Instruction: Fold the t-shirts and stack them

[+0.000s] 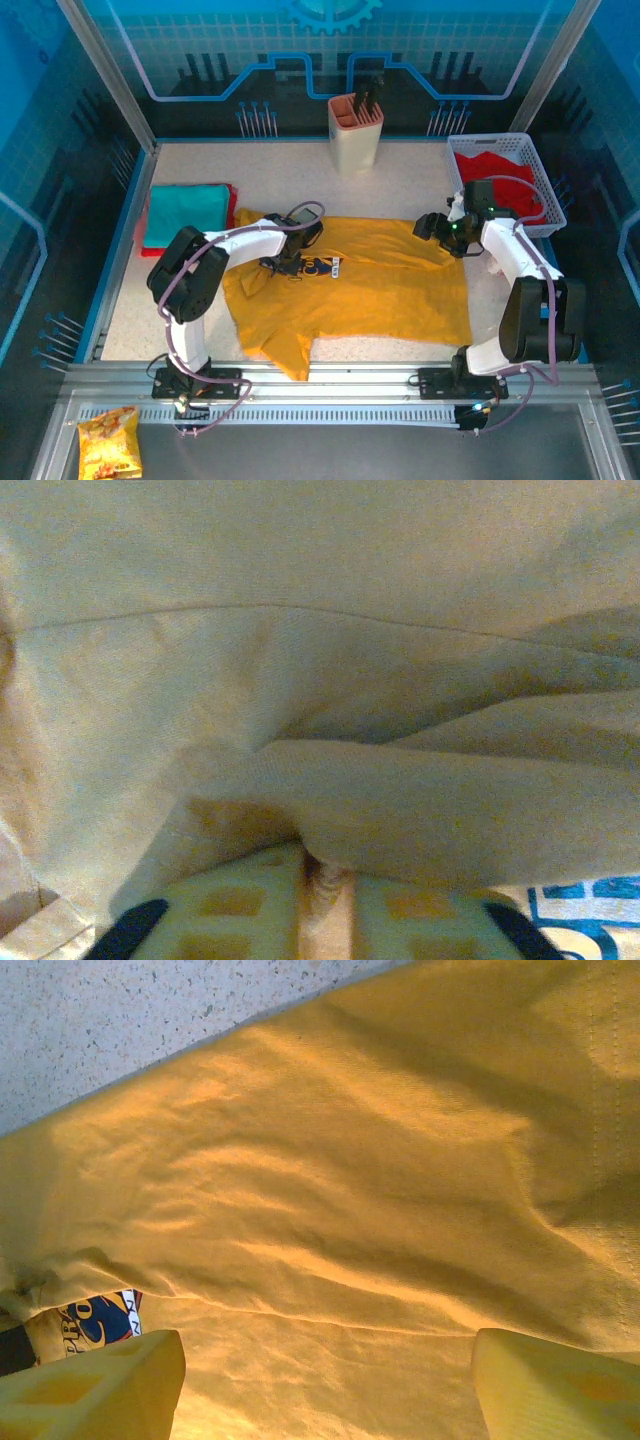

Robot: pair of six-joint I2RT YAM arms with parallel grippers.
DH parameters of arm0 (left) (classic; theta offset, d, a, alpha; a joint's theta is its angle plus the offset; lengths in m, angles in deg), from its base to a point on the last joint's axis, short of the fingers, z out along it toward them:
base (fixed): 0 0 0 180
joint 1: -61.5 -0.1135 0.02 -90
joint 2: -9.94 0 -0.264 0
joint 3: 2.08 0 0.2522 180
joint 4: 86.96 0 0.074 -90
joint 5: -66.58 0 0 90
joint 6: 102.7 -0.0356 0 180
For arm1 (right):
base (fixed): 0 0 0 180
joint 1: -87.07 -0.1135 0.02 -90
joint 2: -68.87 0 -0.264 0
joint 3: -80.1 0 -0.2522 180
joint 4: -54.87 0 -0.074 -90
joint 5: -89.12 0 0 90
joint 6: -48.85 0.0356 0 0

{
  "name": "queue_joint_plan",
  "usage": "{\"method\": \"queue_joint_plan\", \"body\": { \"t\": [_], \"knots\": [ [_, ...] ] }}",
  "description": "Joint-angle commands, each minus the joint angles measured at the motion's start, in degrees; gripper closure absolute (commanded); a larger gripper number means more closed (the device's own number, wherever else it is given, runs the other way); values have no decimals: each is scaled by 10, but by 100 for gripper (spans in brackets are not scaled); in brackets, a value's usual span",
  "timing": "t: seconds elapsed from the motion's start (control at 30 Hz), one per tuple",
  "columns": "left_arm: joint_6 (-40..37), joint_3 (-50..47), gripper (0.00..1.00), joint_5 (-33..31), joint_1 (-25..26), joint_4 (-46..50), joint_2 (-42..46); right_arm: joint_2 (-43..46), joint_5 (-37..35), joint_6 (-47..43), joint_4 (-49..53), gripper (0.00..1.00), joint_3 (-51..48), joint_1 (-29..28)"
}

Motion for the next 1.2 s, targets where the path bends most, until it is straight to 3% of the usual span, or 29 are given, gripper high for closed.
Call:
{"method": "queue_joint_plan", "body": {
  "t": [0.0,0.13,0.63,0.87,1.17],
  "knots": [
    [-3,9,91,-15,-4,6,-1,6,6,-10,15,24,12,-9],
    [0,11,100,-12,-4,16,9,5,6,-9,14,24,11,-9],
    [70,26,100,172,5,109,100,-2,17,-5,6,24,9,-9],
    [109,11,100,276,10,93,102,-2,18,-4,4,24,7,-9],
    [152,-9,99,335,23,81,102,-3,21,-2,-1,24,4,-10]
  ]
}}
